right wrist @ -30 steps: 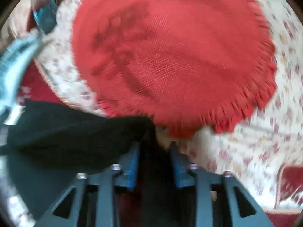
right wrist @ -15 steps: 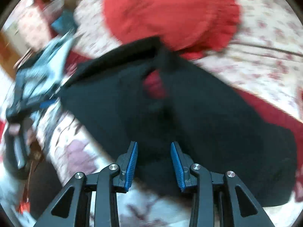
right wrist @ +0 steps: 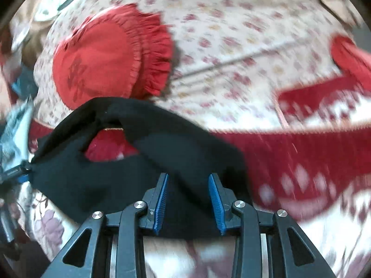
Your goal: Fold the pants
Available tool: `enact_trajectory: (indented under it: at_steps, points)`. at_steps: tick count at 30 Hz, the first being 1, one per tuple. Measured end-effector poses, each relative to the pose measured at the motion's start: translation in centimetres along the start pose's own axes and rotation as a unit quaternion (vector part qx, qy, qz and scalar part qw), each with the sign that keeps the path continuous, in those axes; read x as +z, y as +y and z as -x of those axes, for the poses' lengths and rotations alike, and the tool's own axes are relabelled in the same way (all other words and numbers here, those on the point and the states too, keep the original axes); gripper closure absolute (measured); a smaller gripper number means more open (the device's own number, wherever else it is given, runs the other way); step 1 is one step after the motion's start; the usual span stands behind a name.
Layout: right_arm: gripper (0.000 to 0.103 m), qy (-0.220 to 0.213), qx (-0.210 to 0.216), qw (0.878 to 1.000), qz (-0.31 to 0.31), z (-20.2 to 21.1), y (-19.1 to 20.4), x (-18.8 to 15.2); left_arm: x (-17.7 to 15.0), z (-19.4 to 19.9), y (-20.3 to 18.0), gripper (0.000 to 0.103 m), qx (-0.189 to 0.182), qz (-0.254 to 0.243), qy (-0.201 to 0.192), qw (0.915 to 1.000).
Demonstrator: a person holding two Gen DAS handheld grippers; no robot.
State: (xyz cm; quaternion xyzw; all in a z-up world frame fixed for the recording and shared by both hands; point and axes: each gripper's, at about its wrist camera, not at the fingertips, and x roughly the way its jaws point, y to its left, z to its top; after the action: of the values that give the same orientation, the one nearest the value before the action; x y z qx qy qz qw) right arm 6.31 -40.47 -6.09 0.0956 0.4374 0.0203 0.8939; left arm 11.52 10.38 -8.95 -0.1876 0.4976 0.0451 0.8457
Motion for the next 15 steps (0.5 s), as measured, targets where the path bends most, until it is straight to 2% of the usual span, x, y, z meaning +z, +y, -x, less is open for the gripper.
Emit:
enact_trajectory:
  at_steps: [2,4,6,8,9,10,11,13,14,15]
  points:
    - [0.064,-0.007,-0.014,1.000,-0.024,1.1,-1.3,-1.7,0.2,0.0,-0.1,0.027,-0.003,0.002,0.001,1.0000]
    - [0.049,-0.014,-0.015,0.998,-0.060,1.1,-2.7,-2.6,0.2,-0.1,-0.2,0.027,-0.006,0.004,-0.001,1.0000]
    - [0.047,0.003,0.002,0.996,-0.087,0.2,-3.4,-3.0,0.1,-0.2,-0.4,0.028,-0.006,0.000,-0.008,1.0000]
    - [0.045,0.022,0.037,0.994,-0.103,-1.4,-3.7,-3.4,0.0,-0.1,-0.7,0.041,-0.013,-0.007,-0.015,0.9998]
    - [0.045,0.010,0.034,0.994,-0.107,-1.9,-3.6,-3.3,0.0,0.0,-0.8,0.052,-0.017,-0.007,-0.020,0.9996]
    - [0.048,-0.005,0.034,0.994,-0.108,-1.9,-3.4,-3.2,0.0,0.1,-0.9,0.069,-0.025,-0.006,-0.021,0.9994]
    - [0.052,-0.009,0.036,0.993,-0.112,-2.0,-3.4,-3.0,0.1,0.2,-1.0,0.076,-0.035,-0.005,-0.019,0.9992]
    - [0.086,-0.019,0.028,0.994,-0.107,-1.5,-3.2,-2.5,0.2,0.8,-1.1,0.090,-0.031,-0.005,-0.024,0.9992]
    - [0.095,-0.028,0.041,0.993,-0.106,-1.0,-3.3,-2.4,0.2,1.1,-1.2,0.090,-0.031,-0.009,-0.028,0.9991]
    - [0.095,-0.031,0.058,0.991,-0.113,-0.6,-3.6,-2.4,0.1,1.4,-1.1,0.091,-0.033,-0.008,-0.029,0.9990]
